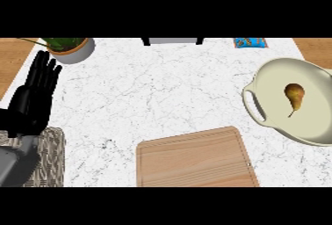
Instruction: Pick the pear from the cutting board and place it in the pot
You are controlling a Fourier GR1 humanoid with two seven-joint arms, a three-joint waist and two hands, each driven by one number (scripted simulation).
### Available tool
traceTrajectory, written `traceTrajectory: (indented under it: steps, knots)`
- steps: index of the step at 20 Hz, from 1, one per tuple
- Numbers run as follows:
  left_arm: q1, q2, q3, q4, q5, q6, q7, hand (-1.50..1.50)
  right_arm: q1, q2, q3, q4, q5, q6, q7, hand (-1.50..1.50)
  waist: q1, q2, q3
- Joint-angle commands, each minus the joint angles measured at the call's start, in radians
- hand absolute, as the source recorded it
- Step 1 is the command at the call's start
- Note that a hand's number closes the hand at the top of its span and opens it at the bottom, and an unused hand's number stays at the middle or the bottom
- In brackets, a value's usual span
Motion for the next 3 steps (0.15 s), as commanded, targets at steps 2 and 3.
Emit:
traceTrajectory:
  steps: [2,3]
  knots:
    - [-0.048,-0.064,-0.010,-0.001,-0.040,0.066,0.051,0.00,0.166,0.067,-0.038,-0.146,-0.112,0.025,-0.112,-1.50,-0.003,0.010,-0.015]
    - [0.045,-0.033,0.005,-0.019,-0.029,0.008,-0.004,0.00,0.184,0.059,-0.073,-0.109,-0.182,0.054,-0.166,-1.50,0.004,0.009,-0.014]
